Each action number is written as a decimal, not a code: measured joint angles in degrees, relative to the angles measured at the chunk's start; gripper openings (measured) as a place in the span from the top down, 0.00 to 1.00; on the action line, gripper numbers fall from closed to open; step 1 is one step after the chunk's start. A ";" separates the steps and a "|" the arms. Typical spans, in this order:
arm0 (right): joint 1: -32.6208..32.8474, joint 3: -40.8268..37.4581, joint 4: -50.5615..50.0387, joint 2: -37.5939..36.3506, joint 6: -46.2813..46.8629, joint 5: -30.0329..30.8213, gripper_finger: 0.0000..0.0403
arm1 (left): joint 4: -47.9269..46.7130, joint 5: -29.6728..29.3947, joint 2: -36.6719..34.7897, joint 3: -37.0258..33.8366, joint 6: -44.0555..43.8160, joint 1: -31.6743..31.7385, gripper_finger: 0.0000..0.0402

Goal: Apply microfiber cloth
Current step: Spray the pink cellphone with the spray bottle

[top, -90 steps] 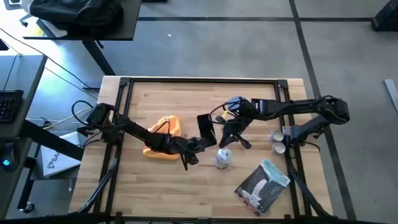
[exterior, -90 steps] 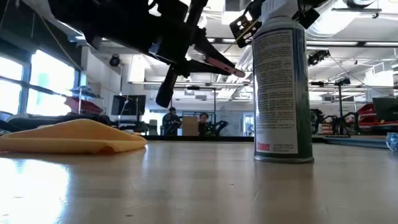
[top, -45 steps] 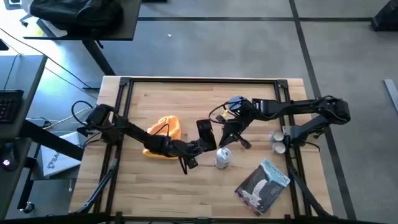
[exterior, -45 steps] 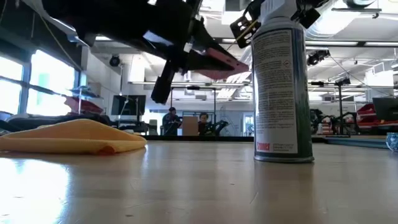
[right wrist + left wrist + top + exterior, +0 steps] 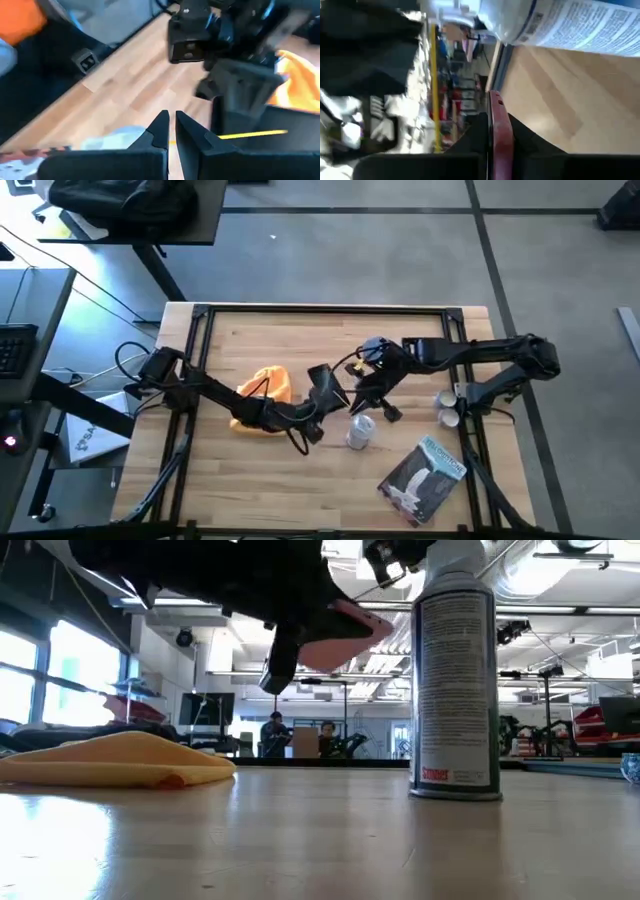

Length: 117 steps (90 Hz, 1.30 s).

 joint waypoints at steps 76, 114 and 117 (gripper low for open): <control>37.06 -4.80 -6.10 -0.26 56.40 41.25 1.00 | -2.10 -26.29 0.00 0.00 -58.67 -12.69 0.96; 38.40 -35.93 45.73 3.78 70.16 54.14 1.00 | 3.12 -23.18 0.00 0.02 -73.41 -19.65 0.96; 38.40 -37.04 48.02 4.59 70.50 55.82 1.00 | 3.10 -23.11 0.00 0.02 -74.54 -20.69 0.96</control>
